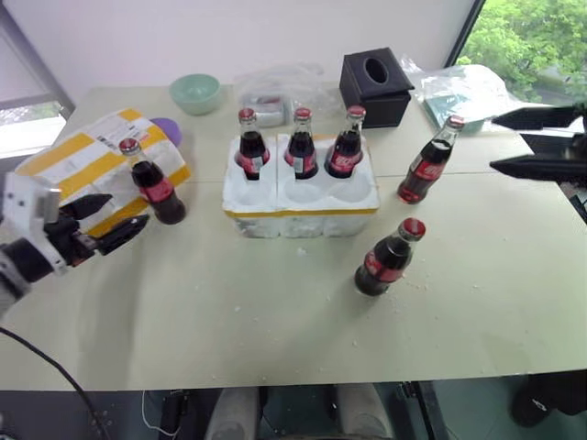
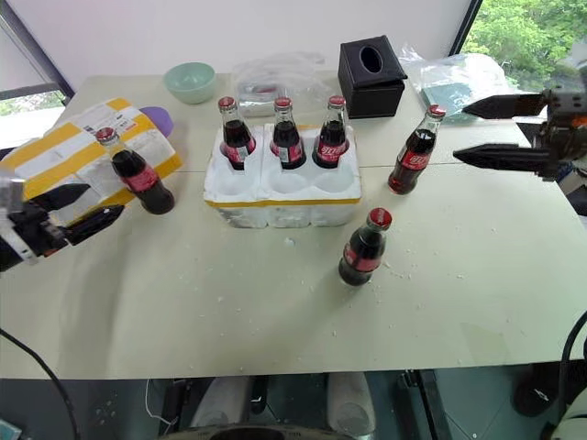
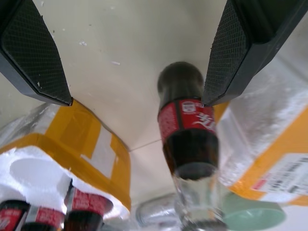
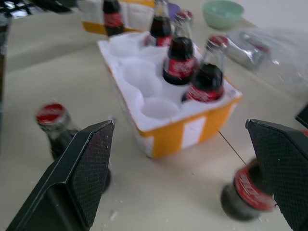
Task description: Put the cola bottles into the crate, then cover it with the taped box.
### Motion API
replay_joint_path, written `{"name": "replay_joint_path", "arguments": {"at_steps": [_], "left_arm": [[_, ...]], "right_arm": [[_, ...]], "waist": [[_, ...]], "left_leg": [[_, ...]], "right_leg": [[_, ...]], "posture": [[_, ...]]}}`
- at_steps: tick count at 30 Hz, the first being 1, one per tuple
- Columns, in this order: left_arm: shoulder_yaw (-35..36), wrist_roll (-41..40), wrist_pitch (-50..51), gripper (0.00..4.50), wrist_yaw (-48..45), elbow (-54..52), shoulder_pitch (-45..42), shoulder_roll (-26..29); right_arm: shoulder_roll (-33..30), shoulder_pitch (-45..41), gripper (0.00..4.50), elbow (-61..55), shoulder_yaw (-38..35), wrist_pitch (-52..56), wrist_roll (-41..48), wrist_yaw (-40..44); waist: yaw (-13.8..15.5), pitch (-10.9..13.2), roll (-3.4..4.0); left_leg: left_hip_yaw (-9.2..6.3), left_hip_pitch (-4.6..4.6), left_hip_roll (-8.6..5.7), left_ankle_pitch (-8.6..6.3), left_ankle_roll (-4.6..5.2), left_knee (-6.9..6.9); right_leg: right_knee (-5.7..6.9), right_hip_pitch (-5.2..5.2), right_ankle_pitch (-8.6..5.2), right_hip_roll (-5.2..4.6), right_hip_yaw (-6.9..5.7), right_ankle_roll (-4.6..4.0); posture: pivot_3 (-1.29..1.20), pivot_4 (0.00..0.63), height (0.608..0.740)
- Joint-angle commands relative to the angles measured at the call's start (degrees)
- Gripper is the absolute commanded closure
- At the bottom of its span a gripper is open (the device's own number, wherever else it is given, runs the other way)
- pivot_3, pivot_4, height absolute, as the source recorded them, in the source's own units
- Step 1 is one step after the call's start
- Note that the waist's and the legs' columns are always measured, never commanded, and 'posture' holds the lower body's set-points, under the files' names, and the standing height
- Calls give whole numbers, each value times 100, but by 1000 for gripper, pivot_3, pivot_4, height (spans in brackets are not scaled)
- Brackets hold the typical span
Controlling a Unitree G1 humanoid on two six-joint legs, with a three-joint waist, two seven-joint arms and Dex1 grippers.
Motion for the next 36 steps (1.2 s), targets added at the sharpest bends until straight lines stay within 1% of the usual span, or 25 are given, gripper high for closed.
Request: {"name": "replay_joint_path", "arguments": {"at_steps": [1,3,7,10,16,22,29,36], "left_arm": [[-162,276,-262,21,532,319,-566,-199],[-196,220,-214,21,626,293,-728,-298],[-319,250,-185,21,623,178,-702,-299],[-367,312,-210,21,672,256,-730,-292],[-639,575,-331,21,818,501,-835,-366],[-938,907,-515,21,1028,1023,-1293,-547],[-1284,1220,-728,21,1083,1647,-1881,-728],[-1600,1604,-1107,21,1154,2615,-2554,-988]], "right_arm": [[-8,-527,0,-772,-156,819,641,-101],[87,-529,0,-1092,-191,1033,800,-258],[180,-337,0,-1596,-271,1183,1016,-428],[290,-353,0,-1683,-281,1248,1091,-663],[425,-372,0,-1814,-197,1290,1189,-810],[651,-308,0,-1948,-162,1232,1220,-992],[742,-293,0,-1978,-192,1225,1242,-1114],[798,-222,0,-1999,-241,1213,1272,-1251]], "waist": [[19,0,0],[25,-4,-7],[28,-6,-11],[33,-5,-11],[36,-5,-10],[46,-5,-10],[57,-5,-11],[72,-6,-11]], "left_leg": [[-2,0,0,0,0,0],[-5,0,1,0,0,1],[1,-7,-2,0,0,1],[1,-7,-2,0,0,2],[0,-6,-2,0,0,5],[-1,-6,-2,0,1,8],[-1,-6,-2,0,1,9],[-1,-7,-3,1,1,10]], "right_leg": [[4,-3,0,1,0,0],[10,-4,0,4,-1,0],[-2,-4,11,-1,2,20],[-1,-4,12,-1,2,22],[3,-5,12,1,2,21],[8,-5,13,1,1,24],[10,-5,18,2,1,31],[11,-5,22,2,1,40]], "posture": [[0,150,737],[0,150,737],[0,150,737],[0,150,737],[0,150,737],[0,150,737],[0,150,737],[0,150,737]]}}
